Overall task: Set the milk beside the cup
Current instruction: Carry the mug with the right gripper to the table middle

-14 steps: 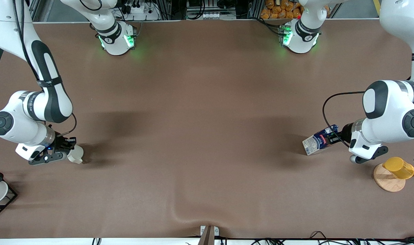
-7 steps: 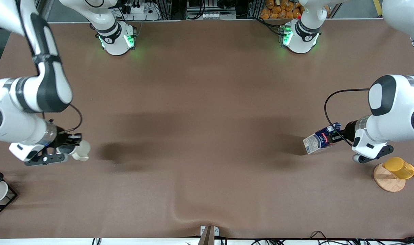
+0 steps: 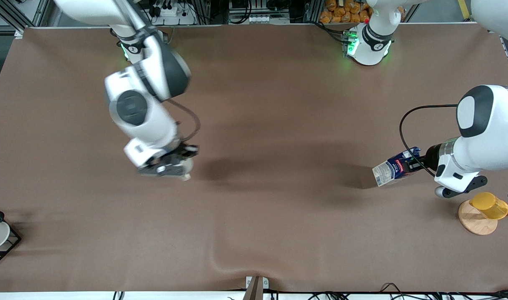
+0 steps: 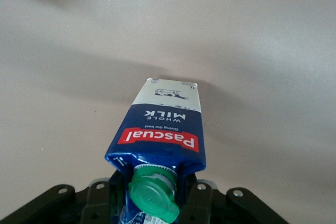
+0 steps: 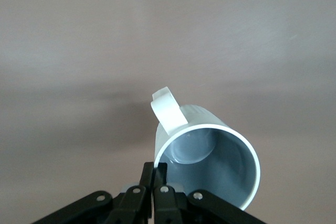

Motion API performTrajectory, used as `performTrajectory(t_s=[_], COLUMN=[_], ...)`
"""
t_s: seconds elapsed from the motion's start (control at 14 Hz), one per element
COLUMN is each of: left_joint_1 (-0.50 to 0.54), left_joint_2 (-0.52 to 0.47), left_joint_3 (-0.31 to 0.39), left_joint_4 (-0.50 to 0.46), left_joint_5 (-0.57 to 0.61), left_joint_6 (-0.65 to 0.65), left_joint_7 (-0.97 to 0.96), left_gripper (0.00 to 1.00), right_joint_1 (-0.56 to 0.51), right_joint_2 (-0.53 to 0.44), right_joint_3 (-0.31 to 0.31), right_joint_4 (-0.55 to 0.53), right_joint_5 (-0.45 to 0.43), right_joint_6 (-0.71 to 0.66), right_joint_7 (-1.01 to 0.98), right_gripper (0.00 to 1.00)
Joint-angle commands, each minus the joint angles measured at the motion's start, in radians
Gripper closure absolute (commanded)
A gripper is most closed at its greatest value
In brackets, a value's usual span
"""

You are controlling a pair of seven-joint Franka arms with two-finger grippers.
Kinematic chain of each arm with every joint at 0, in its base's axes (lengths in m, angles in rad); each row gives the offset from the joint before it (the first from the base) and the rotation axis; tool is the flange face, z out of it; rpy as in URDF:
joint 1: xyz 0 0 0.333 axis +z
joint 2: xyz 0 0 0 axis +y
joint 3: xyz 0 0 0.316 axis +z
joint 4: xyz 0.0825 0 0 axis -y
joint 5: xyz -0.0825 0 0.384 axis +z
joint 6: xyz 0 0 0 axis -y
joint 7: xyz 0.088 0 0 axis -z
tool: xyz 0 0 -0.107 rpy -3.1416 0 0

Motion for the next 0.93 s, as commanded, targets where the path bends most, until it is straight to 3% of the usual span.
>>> performTrajectory(t_s=[0.0, 0.36, 0.86], left_joint_1=[0.007, 0.01, 0.005], left_joint_2=[-0.025, -0.034, -0.036], left_joint_3=[-0.018, -0.02, -0.02], left_joint_4=[0.004, 0.003, 0.003], left_joint_5=[-0.002, -0.003, -0.005], left_joint_6=[-0.035, -0.05, -0.062], left_joint_7=[-0.006, -0.006, -0.012], left_gripper=[0.57, 0.57, 0.56], right_joint_1=[0.082, 0.232, 0.283], right_joint_2=[0.035, 0.131, 0.208], right_joint_3=[-0.011, -0.013, -0.014], right_joint_4=[0.037, 0.037, 0.023], right_joint_5=[0.026, 0.02, 0.009], right_joint_6=[0.013, 0.146, 0.188], right_joint_7=[0.129, 0.319, 0.37], right_gripper=[1.0, 1.0, 1.0])
